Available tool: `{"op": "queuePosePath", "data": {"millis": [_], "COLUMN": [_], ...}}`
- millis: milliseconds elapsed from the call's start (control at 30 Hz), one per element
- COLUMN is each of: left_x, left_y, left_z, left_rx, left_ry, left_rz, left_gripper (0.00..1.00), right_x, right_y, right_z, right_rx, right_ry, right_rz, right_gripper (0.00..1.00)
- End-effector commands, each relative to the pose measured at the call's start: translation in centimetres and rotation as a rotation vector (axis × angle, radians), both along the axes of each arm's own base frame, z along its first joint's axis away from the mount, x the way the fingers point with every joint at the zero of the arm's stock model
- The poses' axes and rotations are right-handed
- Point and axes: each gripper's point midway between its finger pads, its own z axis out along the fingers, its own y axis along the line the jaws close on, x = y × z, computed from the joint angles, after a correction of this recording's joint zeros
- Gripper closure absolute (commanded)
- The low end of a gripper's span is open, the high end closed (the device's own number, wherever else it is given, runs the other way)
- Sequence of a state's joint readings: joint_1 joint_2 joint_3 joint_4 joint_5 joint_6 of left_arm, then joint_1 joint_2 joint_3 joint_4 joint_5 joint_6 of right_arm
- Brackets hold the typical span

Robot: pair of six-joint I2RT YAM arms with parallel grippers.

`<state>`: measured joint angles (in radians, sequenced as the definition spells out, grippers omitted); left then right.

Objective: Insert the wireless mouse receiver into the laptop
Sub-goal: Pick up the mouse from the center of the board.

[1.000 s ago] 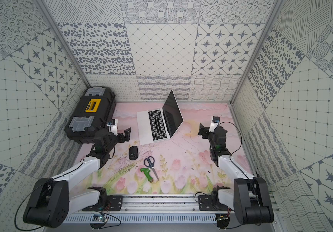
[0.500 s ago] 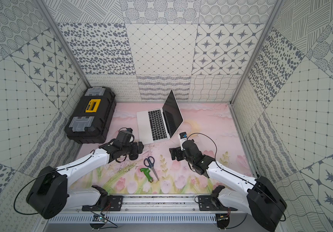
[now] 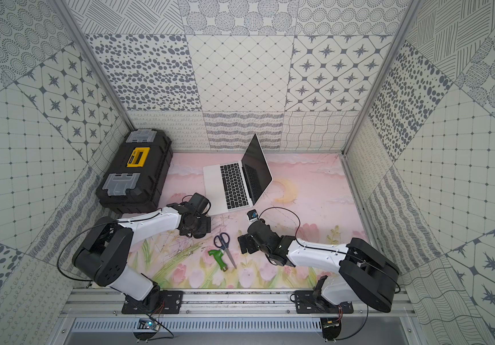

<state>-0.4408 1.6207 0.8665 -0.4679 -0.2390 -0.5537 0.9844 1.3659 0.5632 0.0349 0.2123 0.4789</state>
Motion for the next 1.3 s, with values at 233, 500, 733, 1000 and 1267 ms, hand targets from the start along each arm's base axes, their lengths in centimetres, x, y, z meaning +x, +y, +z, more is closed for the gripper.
{"op": "queuePosePath", "data": {"millis": [233, 500, 733, 1000, 1267], "left_x": [-0.4, -0.2, -1.0, -4.7, -8.3], "left_y": [1.5, -1.9, -12.0, -18.0, -20.1], "left_z": [-2.3, 1.8, 13.7, 24.2, 28.0], "left_rx": [0.064, -0.191, -0.823, -1.275, -1.422], "left_ry": [0.127, -0.029, -0.278, -0.348, -0.347], "left_rz": [0.033, 0.042, -0.109, -0.292, -0.391], "left_gripper": [0.4, 0.54, 0.61, 0.62, 0.62], "right_x": [0.3, -0.6, -3.1, -5.1, -5.1], "right_y": [1.0, 0.7, 1.5, 4.1, 5.7], "right_z": [1.6, 4.5, 7.7, 13.4, 17.4], "right_rx": [0.09, 0.199, 0.448, 0.808, 0.977], "right_ry": [-0.024, -0.011, 0.12, 0.24, 0.246], "right_rz": [-0.038, -0.047, 0.017, 0.154, 0.223], "right_gripper": [0.03, 0.03, 0.03, 0.03, 0.06]}}
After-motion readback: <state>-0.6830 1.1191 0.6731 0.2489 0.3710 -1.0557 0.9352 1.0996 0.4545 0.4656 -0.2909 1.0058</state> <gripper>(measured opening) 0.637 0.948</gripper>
